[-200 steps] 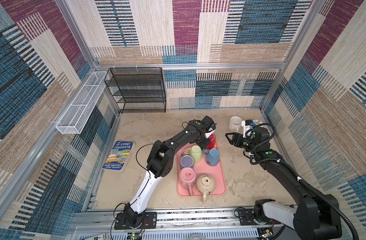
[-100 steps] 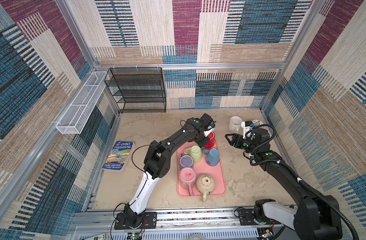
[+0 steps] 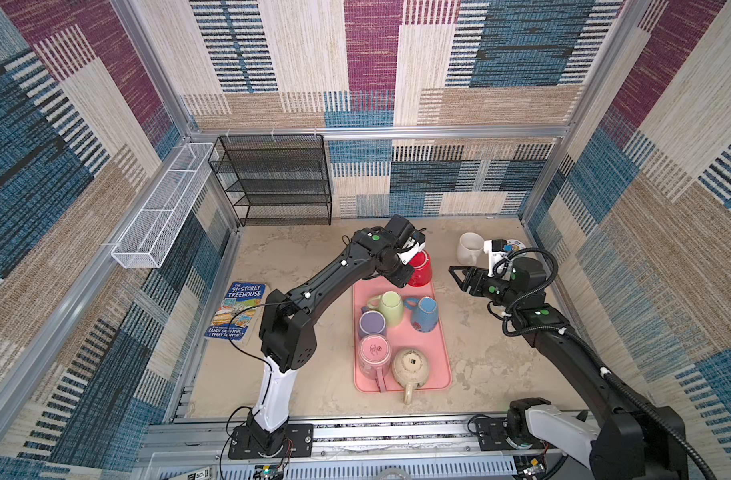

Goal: Turn the mug right side up
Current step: 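Lift the red mug and tilt it toward the right gripper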

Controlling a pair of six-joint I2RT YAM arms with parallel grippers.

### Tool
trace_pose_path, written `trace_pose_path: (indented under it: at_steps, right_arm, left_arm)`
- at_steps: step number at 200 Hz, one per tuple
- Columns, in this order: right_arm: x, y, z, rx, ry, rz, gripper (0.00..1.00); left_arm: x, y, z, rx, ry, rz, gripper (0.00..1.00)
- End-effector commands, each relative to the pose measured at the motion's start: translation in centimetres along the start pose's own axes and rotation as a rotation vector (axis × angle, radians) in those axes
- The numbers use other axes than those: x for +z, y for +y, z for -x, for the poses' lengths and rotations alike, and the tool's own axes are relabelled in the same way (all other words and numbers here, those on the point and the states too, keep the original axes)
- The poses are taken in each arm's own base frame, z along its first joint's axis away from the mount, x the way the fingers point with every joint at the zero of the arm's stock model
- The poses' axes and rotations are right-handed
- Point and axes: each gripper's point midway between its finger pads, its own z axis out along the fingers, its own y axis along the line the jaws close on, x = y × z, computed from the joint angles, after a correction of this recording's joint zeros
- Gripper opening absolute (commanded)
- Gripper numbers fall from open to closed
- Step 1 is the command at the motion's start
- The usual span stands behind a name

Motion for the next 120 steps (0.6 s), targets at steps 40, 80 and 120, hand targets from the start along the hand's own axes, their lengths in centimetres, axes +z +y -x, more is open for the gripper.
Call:
trace_pose_path:
  at_steps: [40,80,120]
  right_arm:
    - [-1.5,4.7,-0.2,-0.088,-0.054,0.261,0.71]
    - [-2.6,6.7,-0.9,-0.074,-0.059,0.393,0.72]
    - [-3.9,8.3,-1.8,-0.046,-0.079,0.517,0.74]
  left_arm:
    - [-6.9,-1.5,3.5,-0.113,-0.341,-0.199,0.0]
    - [-11.6,-1.4,3.5,-0.215,-0.512,-0.364,0.0]
    - [-15.1,-1.5,2.0,-0.256,-0.601,-0.424,0.0]
